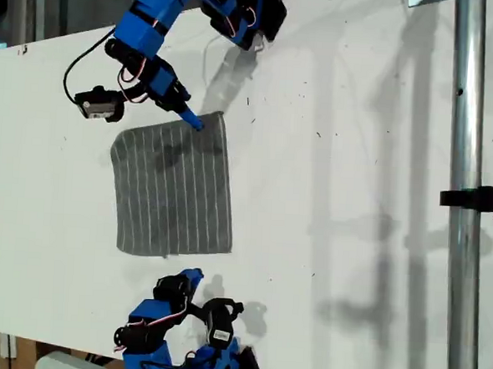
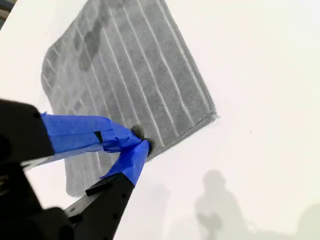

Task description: Grasp corners of a towel and fold twice.

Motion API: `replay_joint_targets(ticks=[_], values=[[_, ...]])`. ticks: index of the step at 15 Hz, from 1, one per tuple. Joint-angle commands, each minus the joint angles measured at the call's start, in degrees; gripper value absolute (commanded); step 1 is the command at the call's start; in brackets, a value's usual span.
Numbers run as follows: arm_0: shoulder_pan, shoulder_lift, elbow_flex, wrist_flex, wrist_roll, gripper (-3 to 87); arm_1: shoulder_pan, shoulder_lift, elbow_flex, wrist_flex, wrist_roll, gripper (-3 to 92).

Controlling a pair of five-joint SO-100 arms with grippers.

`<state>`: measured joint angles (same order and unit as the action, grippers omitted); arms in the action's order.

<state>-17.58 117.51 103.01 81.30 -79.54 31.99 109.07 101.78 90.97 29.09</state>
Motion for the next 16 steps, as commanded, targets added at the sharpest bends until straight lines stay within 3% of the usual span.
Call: replay_joint_targets(ticks=[1, 6, 10, 11, 14, 16], values=[[0.26, -0.44, -3.52, 0.26, 0.53, -2.9, -0.62, -2.29, 5.89, -9.23, -0.97, 35.8], [0.0, -1.76, -3.52, 0.7, 0.7, -2.9, 2.64, -16.7, 10.37, -24.79, -5.01, 32.9], [-0.44, -2.02, -2.81, 0.88, 0.62, -2.9, 3.78, -27.33, 7.47, -29.44, -6.59, 28.6], [-0.62, -2.02, -2.64, 0.88, 0.53, -2.9, 3.52, -28.65, 6.68, -29.79, -7.29, 24.4], [-1.41, -2.64, -2.11, 0.88, -0.7, -2.9, 2.46, -28.83, 5.45, -30.23, -8.7, -0.2], [-1.93, -4.66, -2.2, 0.44, -1.76, -2.9, 1.14, -28.3, 4.75, -30.06, -8.7, -0.3]])
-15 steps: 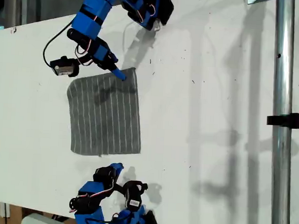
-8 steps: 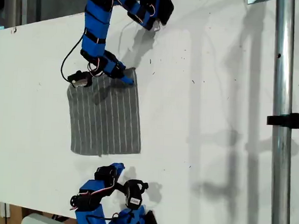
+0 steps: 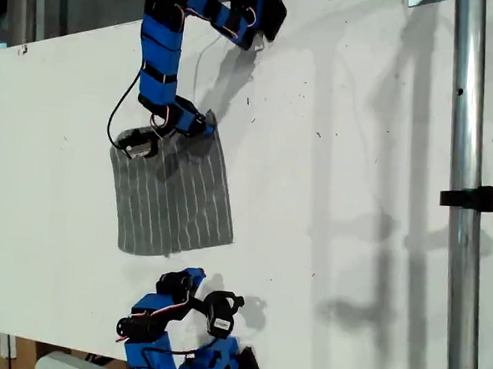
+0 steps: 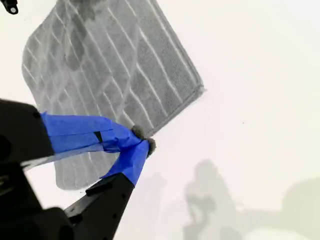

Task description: Grasp corners of a towel and fold twice.

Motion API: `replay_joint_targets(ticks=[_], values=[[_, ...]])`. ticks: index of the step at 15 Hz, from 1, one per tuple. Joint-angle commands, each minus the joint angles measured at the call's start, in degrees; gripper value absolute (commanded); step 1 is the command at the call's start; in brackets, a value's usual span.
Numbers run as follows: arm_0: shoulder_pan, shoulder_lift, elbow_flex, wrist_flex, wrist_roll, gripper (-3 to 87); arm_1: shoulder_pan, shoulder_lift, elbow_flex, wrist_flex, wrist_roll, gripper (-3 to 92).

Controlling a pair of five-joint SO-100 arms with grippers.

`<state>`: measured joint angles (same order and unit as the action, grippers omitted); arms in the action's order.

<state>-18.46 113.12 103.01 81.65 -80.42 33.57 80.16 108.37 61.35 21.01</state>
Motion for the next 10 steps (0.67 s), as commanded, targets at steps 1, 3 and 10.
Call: replay_joint_targets(ticks=[1, 3, 10], values=[[-1.05, -1.32, -2.55, -0.18, -0.53, -2.9, -0.88, 0.7, -2.29, -0.35, -0.53, -0.3], [-0.7, -2.55, -5.62, 1.58, 2.29, -2.9, -1.05, 0.7, -2.64, -0.18, -0.35, -0.3], [-0.62, -9.23, -18.9, 2.11, 20.65, 24.2, -2.55, -0.09, -2.81, -0.44, 0.7, -0.3]])
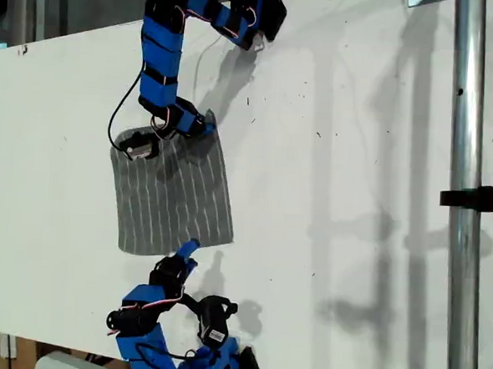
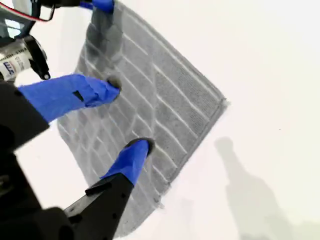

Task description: Grasp corners of a towel and fold twice.

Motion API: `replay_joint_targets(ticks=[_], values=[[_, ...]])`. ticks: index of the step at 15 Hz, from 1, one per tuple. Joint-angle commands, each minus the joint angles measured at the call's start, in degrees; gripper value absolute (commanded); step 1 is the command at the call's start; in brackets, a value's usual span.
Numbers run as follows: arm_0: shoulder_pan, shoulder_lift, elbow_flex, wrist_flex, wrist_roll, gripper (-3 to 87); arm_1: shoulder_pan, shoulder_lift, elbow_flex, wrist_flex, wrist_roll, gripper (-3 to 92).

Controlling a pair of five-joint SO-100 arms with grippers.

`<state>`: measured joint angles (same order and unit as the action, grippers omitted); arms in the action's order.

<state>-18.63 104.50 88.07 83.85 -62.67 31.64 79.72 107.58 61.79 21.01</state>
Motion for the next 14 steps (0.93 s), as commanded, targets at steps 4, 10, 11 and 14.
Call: replay_joint_targets(ticks=[4, 10, 11, 14], values=[[-2.29, -7.21, -2.29, -4.75, 8.61, 26.5, -1.14, 0.88, -2.02, -0.7, 1.14, -0.3], [-2.2, -29.88, -6.5, -10.02, 8.09, 30.2, -1.93, 2.99, -1.76, 0.18, 2.02, -0.3], [-2.2, -33.84, -7.91, -10.2, 7.56, 30.3, -2.02, 3.78, -1.41, 0.35, 2.11, -0.3], [-3.52, -43.33, -14.68, -8.17, 6.06, 31.4, -2.55, 6.24, -0.7, 0.79, 2.64, -0.3]])
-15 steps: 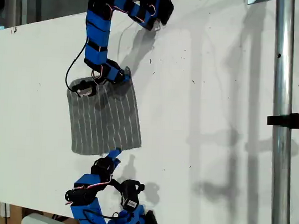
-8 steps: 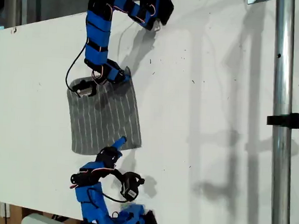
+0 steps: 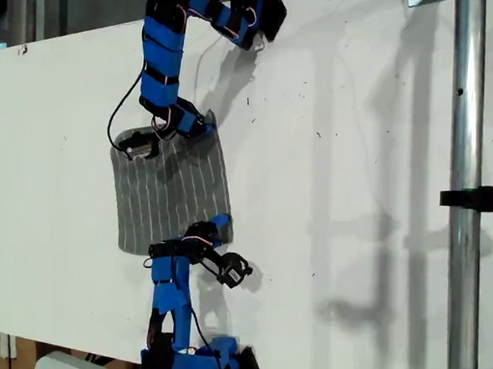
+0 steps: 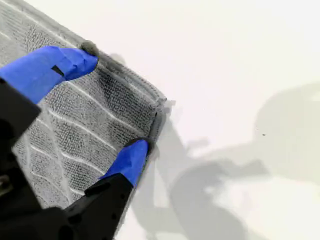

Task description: Grasp corners of a towel and fold twice.

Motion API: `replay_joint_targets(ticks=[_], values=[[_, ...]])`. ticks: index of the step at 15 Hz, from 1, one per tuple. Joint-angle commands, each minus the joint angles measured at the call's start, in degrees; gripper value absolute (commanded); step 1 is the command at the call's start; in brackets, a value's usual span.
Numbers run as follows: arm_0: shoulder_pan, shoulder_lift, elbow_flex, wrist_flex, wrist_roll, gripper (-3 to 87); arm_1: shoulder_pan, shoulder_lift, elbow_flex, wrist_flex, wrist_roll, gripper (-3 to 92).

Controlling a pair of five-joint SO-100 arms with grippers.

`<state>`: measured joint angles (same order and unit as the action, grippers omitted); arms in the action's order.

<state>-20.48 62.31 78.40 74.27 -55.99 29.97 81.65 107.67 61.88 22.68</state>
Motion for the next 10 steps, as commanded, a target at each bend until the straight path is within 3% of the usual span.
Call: replay_joint_targets(ticks=[1, 2, 3, 4, 8, 10], values=[[-2.37, -3.43, -6.68, 1.93, -0.44, 30.5, -1.05, 5.19, -0.44, 0.79, 1.23, -0.3], [-2.55, -5.45, -9.14, 3.78, -0.26, 26.3, -1.14, 6.06, 0.18, 0.88, 1.41, -0.3], [-2.81, -6.42, -10.72, 5.01, -0.79, 16.1, -1.14, 6.86, 0.88, 0.88, 1.41, -0.3], [-2.81, -6.59, -11.07, 5.01, -0.35, -0.2, -1.14, 7.56, 1.41, 0.88, 1.49, -0.3], [-0.88, -6.42, -13.62, 6.33, -0.97, -2.7, -1.41, 8.35, 2.2, 0.97, 2.64, -0.3], [2.11, -5.8, -17.4, 10.81, -2.46, -2.7, -4.22, 11.16, 3.34, 2.11, 5.45, -0.3]])
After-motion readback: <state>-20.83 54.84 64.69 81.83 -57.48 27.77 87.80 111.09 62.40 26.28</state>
